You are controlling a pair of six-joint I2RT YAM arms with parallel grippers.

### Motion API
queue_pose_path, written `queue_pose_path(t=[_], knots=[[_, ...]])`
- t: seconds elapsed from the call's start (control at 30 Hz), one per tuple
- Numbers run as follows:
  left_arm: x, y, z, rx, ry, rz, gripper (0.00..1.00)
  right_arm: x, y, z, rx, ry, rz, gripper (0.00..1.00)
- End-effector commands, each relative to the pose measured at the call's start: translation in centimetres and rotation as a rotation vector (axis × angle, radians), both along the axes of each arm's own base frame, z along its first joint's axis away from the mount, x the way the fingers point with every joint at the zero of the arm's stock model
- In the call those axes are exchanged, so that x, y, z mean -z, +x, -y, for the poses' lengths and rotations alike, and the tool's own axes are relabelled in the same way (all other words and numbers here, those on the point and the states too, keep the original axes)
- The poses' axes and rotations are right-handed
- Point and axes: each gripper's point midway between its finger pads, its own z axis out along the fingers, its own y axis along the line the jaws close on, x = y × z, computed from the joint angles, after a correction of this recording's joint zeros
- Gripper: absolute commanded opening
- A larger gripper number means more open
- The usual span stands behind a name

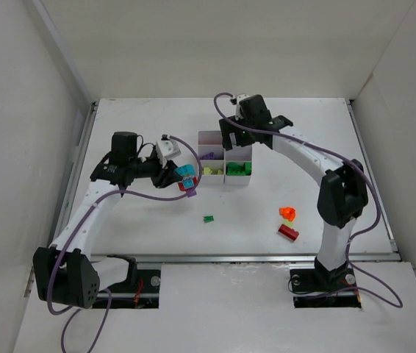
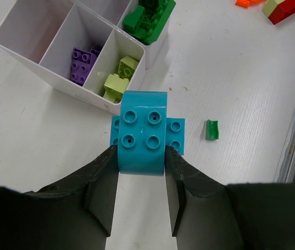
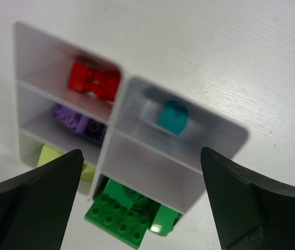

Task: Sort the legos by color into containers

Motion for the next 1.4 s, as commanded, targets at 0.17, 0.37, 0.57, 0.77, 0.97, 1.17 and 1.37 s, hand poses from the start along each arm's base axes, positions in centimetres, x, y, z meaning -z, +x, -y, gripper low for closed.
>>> queue_pose_path(t=[0.17, 0.37, 0.57, 0.77, 0.97, 1.17, 1.37], knots=[[-1.8, -1.3, 0.5, 0.069, -0.039, 0.069, 0.00, -11.1, -7.8, -4.6, -0.537, 0.144, 0.440, 1.00], [-3.1, -2.1, 1.1, 0.145, -0.067, 0.106, 0.00, -11.4, -15.1, -8.0, -0.961, 0.234, 0.525, 1.00], [-4.9, -2.5, 1.6, 0.185, -0.101, 0.140, 0.00, -10.3, -17.3, -10.3, -1.074, 0.294, 0.439, 0.93], [-6.1, -2.8, 1.8, 0.189, -0.127, 0.139, 0.00, -10.0, -17.9, -10.8, -1.085, 0.333, 0.410, 1.00], [-7.4, 0.0, 1.4, -0.035, -0.193, 0.060, 0.00, -9.1, -15.6, -11.0, -0.874, 0.303, 0.345, 1.00], [-9.8, 2.4, -0.1, -0.326, -0.291, 0.008, 0.00, -8.5, -13.2, -11.4, -0.552, 0.268, 0.314, 1.00], [-11.8, 2.2, -0.3, -0.401, -0.379, -0.035, 0.00, -11.1, -13.1, -13.9, -0.451, 0.321, 0.445, 1.00]])
